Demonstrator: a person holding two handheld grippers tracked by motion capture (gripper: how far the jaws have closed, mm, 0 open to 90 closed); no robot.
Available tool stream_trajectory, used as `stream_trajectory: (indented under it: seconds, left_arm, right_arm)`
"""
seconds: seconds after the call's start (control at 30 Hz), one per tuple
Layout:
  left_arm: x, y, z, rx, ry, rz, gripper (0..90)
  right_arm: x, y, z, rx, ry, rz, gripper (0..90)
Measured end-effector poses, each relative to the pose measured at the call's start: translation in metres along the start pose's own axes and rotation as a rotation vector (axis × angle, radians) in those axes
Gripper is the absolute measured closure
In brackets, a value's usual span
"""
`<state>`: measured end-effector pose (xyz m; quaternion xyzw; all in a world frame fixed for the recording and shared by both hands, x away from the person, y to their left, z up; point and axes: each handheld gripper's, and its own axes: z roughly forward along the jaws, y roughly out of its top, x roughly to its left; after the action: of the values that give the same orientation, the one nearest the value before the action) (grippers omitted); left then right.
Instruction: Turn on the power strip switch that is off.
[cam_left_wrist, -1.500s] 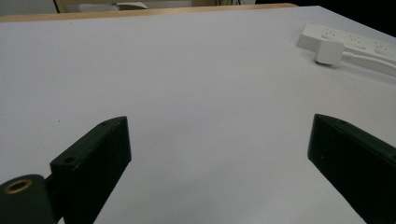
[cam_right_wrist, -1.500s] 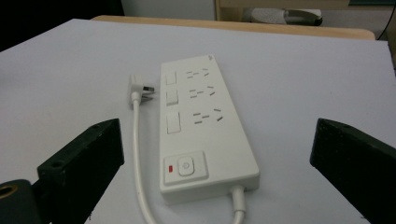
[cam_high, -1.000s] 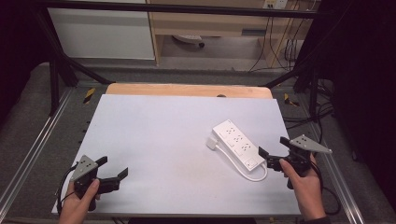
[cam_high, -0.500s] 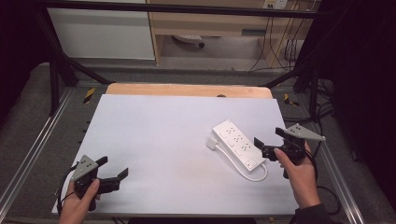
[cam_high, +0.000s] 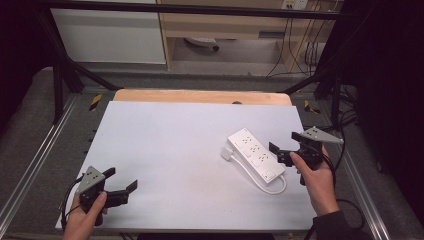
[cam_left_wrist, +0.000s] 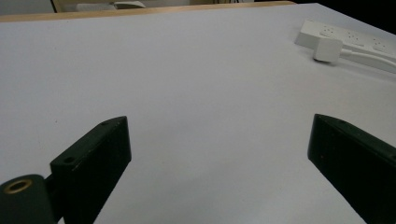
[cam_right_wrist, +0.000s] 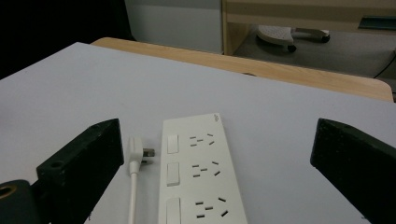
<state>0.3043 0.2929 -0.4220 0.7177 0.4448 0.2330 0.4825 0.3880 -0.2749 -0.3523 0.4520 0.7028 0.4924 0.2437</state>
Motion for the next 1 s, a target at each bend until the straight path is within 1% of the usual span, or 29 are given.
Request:
stream_trajectory:
  seconds: [0.17, 0.33, 0.6, 0.7, 0.83, 1.0]
  left_arm:
    - [0.0, 0.0, 0.0, 0.0, -0.002, 0.002, 5.9]
    - [0.0, 0.0, 0.0, 0.0, -0.002, 0.003, 5.9]
    - [0.0, 0.0, 0.0, 0.0, -0.003, 0.003, 5.9]
    - [0.0, 0.0, 0.0, 0.0, -0.003, 0.004, 5.9]
    - [0.0, 0.0, 0.0, 0.001, -0.001, 0.003, 5.9]
    - [0.0, 0.0, 0.0, 0.001, -0.002, 0.004, 5.9]
  right_arm:
    - [-0.001, 0.002, 0.003, -0.005, 0.002, 0.003, 3.1]
    - [-0.001, 0.004, 0.009, -0.004, -0.002, -0.006, 3.1]
    - [0.0, 0.008, 0.017, -0.002, -0.005, 0.001, 5.0]
    - [-0.001, 0.009, 0.021, -0.003, -0.006, 0.003, 6.7]
    - [0.0, 0.009, 0.025, -0.003, -0.011, 0.006, 11.6]
    - [0.001, 0.009, 0.031, -0.003, -0.012, -0.001, 16.0]
